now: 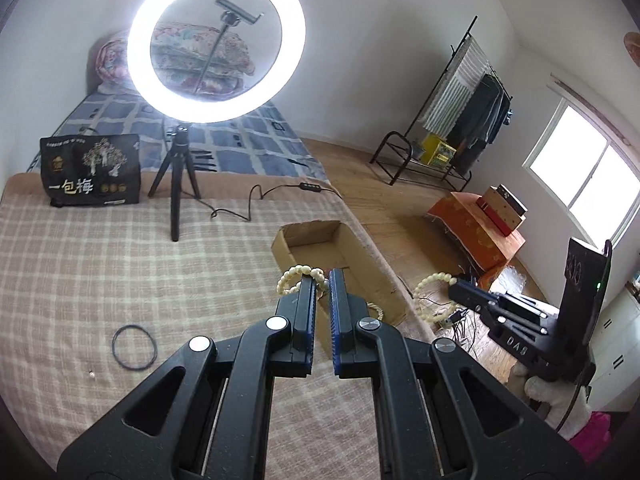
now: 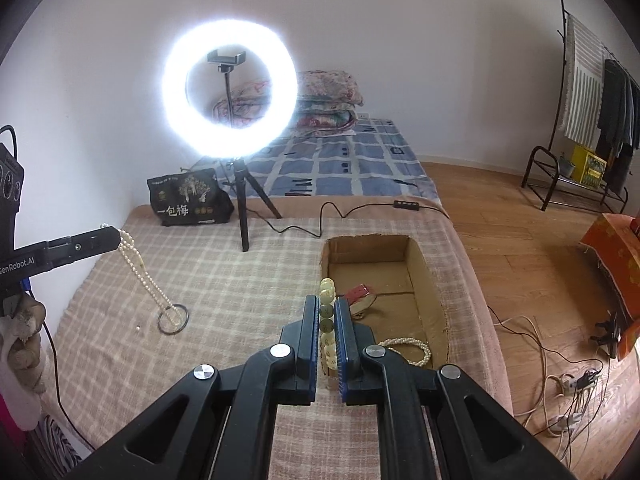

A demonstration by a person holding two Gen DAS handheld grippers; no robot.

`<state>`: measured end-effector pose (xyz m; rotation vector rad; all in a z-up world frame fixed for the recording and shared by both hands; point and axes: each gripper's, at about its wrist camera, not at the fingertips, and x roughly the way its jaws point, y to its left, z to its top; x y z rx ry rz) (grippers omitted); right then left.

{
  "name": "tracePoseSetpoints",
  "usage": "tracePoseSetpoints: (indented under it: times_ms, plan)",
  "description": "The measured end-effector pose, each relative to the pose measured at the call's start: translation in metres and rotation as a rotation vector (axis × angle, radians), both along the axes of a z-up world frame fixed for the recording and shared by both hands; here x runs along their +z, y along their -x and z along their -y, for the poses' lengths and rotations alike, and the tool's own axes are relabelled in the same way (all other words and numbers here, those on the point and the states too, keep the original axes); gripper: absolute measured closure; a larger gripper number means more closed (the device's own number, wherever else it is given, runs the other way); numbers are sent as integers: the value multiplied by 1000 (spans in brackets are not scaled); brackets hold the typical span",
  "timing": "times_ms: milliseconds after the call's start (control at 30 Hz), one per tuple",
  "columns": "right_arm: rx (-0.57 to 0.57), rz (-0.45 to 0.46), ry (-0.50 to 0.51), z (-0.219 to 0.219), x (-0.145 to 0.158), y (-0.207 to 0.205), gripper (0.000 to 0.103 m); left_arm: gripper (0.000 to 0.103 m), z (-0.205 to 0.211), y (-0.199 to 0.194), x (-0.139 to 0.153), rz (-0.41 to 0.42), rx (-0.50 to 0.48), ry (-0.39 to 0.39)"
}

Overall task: Organize jewelry
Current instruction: 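Lift the pearl necklace with the left tool while the right tool carries the bracelet to the box, then open the left tool over the box while the right tool drops the bracelet inside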

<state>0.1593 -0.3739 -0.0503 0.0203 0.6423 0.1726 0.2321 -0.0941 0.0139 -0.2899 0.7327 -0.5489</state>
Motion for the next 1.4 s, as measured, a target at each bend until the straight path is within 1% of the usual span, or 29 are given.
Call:
tracePoseSetpoints:
  times_ms: [100, 233, 467, 733, 933, 1200, 1400]
  plan:
    - [20, 1, -25, 6, -5, -7, 98, 99, 17, -11, 7, 3, -16, -2]
    - [45, -8, -48, 12, -18, -20, 98, 99, 43, -35, 12, 18, -29, -23]
    - [73, -8, -91, 25, -44, -46, 98, 99, 86, -87, 2, 17, -46, -58]
    - [110, -35, -80, 34, -81, -78, 98, 99, 135, -145, -33, -14, -65, -112]
    - [131, -60, -101, 43, -107, -92, 98, 99, 170, -181, -63, -53, -82, -139]
    - [157, -84, -134, 49, -136, -104, 98, 99, 208, -209, -105, -103, -105, -177]
    - [189, -120, -139, 48, -155, -108, 98, 99, 226, -217, -123, -121, -123, -203]
